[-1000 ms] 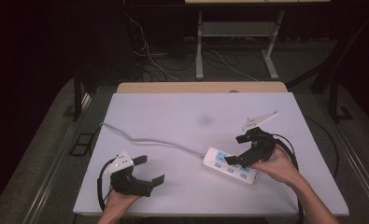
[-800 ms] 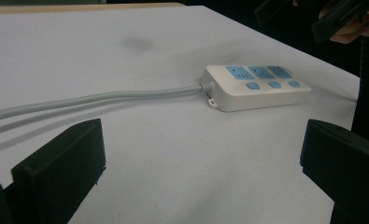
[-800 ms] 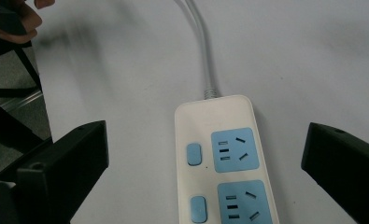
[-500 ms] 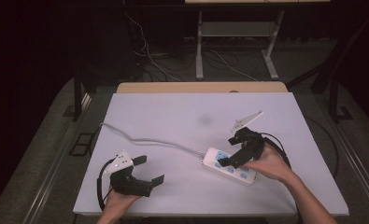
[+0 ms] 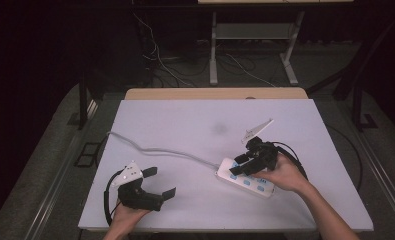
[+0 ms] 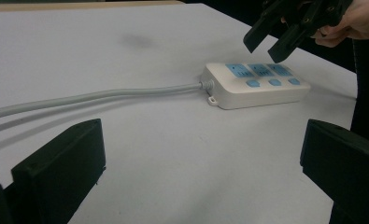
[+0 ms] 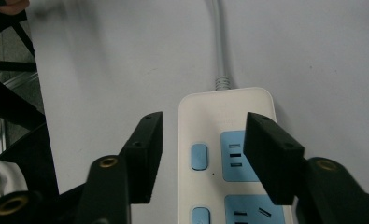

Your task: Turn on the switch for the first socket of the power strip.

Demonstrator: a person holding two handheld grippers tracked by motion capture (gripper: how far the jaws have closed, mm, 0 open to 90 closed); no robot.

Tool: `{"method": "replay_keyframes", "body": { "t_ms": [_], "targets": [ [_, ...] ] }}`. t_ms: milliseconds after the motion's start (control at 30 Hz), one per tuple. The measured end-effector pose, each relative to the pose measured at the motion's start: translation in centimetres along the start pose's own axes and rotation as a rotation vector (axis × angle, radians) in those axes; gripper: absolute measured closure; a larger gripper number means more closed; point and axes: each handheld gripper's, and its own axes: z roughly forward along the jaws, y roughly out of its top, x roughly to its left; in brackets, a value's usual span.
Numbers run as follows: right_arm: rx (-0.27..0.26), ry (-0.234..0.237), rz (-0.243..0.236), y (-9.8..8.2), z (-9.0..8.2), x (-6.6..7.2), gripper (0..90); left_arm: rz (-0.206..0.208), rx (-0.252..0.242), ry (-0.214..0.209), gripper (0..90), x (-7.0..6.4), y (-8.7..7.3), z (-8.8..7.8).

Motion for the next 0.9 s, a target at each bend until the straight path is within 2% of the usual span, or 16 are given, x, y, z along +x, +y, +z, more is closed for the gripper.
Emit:
{"method": "replay_keyframes", "body": {
  "t_ms": [233,267,467,900],
  "targets": [
    [0.024,0.024,-0.01,0.1,0.7,-0.3,71.7,0.0,0.0,0.001,0.0,0.0,0.0,0.0],
    [0.034,0.029,-0.012,0.1,0.8,-0.3,77.1,0.001,0.001,0.001,0.0,0.0,0.0,0.0],
    [0.065,0.029,-0.042,0.0,1.3,-0.3,87.1,0.005,0.007,0.0,0.0,0.0,0.0,0.1],
    [0.11,0.029,-0.074,0.0,2.6,0.0,88.4,0.007,0.009,0.001,0.0,0.1,0.0,0.1]
  ]
}}
